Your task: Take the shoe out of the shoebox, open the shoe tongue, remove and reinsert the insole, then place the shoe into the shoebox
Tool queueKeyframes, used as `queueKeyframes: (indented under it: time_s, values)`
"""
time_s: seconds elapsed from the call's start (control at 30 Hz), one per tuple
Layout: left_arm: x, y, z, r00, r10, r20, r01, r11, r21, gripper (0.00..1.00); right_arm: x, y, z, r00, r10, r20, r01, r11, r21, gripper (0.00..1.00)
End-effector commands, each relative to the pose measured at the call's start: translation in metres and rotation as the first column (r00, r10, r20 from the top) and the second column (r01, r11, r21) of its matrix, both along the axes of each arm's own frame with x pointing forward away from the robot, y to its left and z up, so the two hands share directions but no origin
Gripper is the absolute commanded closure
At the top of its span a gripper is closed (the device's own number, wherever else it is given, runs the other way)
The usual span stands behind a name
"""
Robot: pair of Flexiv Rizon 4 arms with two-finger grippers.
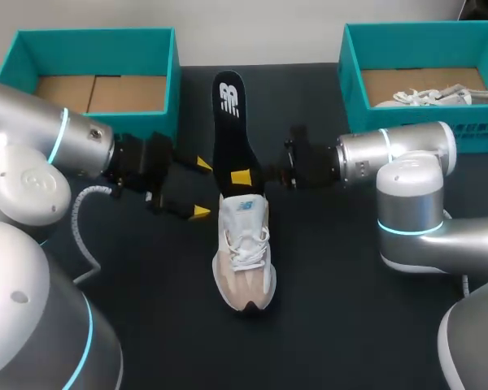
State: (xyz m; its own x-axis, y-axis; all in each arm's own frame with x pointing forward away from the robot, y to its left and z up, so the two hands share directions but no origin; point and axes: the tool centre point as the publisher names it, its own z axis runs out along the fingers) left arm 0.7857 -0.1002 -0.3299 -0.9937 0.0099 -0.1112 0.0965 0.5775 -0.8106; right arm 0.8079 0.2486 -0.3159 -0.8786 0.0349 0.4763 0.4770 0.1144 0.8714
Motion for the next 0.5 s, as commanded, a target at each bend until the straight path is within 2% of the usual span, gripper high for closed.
queueKeyframes:
  time_s: [0.03,0.5]
  values:
    - [-0.001,0.000,0.000,1.000,0.002,0.001,-0.002,1.000,0.002,0.00,-0.007,0.000,-0.005,1.000,-0.005,-0.011,0.005,1.000,0.001,1.00]
    - [-0.001,0.000,0.000,1.000,0.002,0.001,-0.002,1.000,0.002,0.00,-0.031,-0.003,-0.023,0.995,-0.008,-0.099,0.008,1.000,-0.006,1.00]
